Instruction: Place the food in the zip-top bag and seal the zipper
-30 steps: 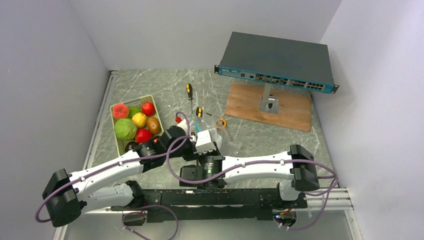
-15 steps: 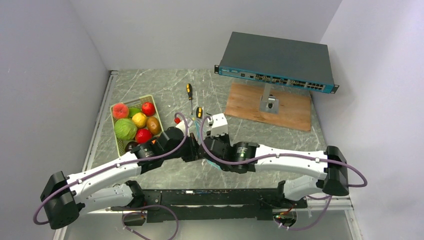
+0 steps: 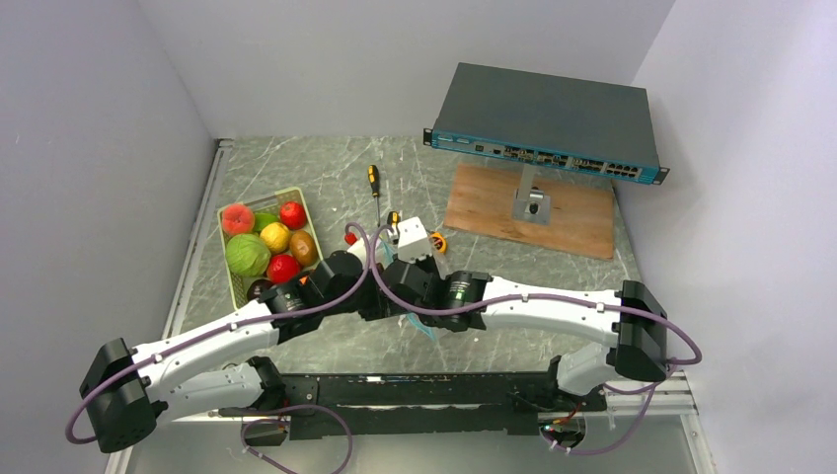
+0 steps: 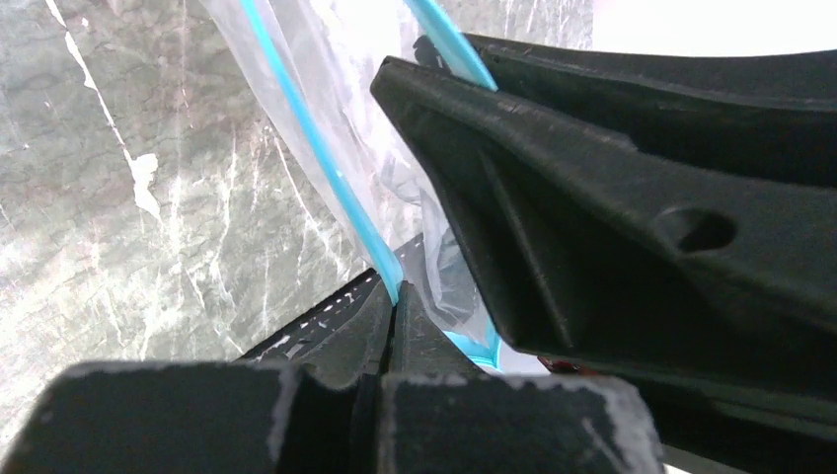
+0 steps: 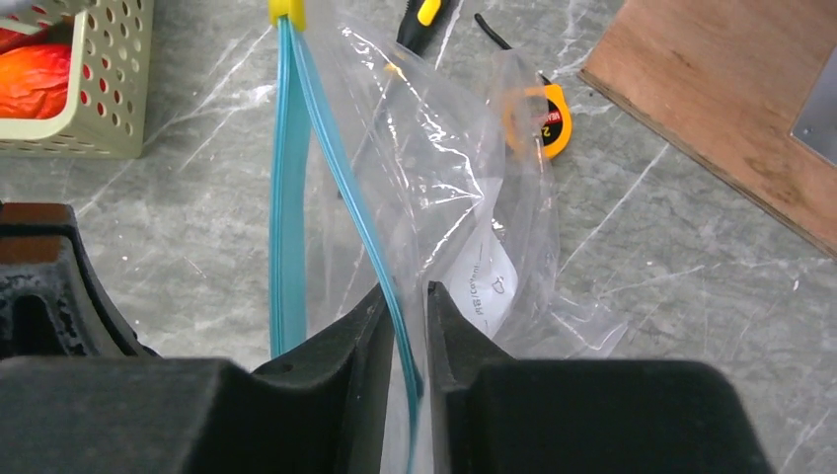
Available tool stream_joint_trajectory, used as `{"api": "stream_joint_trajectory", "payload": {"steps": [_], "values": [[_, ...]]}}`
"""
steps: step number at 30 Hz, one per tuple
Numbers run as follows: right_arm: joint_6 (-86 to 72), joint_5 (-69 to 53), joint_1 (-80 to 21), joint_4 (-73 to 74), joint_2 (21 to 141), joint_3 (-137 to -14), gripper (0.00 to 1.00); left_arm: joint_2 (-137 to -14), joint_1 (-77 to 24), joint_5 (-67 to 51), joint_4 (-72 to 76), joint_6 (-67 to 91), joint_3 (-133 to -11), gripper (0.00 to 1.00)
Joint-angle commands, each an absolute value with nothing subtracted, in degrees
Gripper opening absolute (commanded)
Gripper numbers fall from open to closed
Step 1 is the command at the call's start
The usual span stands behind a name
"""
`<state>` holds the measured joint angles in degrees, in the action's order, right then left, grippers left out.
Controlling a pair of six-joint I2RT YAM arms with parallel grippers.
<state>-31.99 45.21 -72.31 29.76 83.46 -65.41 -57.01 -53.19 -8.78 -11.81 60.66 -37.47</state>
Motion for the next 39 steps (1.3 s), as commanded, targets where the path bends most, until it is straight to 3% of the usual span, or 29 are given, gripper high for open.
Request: {"api": "stream_joint_trajectory", "payload": {"steps": [1,2,9,15,19,24,26,31,34,39], "values": [[-29.58,44.7,-71.03,28.31,82.31,-67.91,0.06,-56.07,-53.47,-9.78,-9.93,60.04,-36.38,0.0],[-29.79,45.14,-70.75,28.83,82.16,-67.81,0.0,-56.03,-53.44,-9.59,-9.94,60.14,-36.12,0.0],[-26.36,39.67,-70.22,27.01,77.22,-63.83,0.0,-53.04,-53.44,-4.52,-14.29,59.62,-34.76,0.02],[-27.96,34.03,-70.17,22.93,72.99,-59.86,0.0,-53.12,-53.44,-0.16,-17.09,57.44,-37.77,0.37],[-27.12,32.93,-70.27,22.98,73.09,-60.59,0.0,-55.87,-53.35,2.48,-18.57,55.3,-42.1,0.55],[-24.72,32.79,-70.25,23.17,72.93,-60.82,0.0,-61.83,-53.36,5.17,-20.97,52.62,-48.75,0.65],[-24.53,33.31,-70.14,24.05,72.51,-60.68,0.0,-63.77,-53.29,6.84,-21.98,52.16,-50.71,0.62],[-26.78,36.36,-68.16,28.52,70.73,-59.81,0.0,-65.74,-52.9,9.94,-23.59,53.1,-51.25,0.18],[-29.06,37.41,-65.15,30.97,68.6,-58.03,0.0,-65.19,-52.42,8.94,-22.6,52.6,-48.57,0.01],[-27.21,33.84,-62.65,26.49,62.33,-52.89,0.0,-63.66,-51.72,5.95,-20.96,52.07,-44.73,0.0]]}}
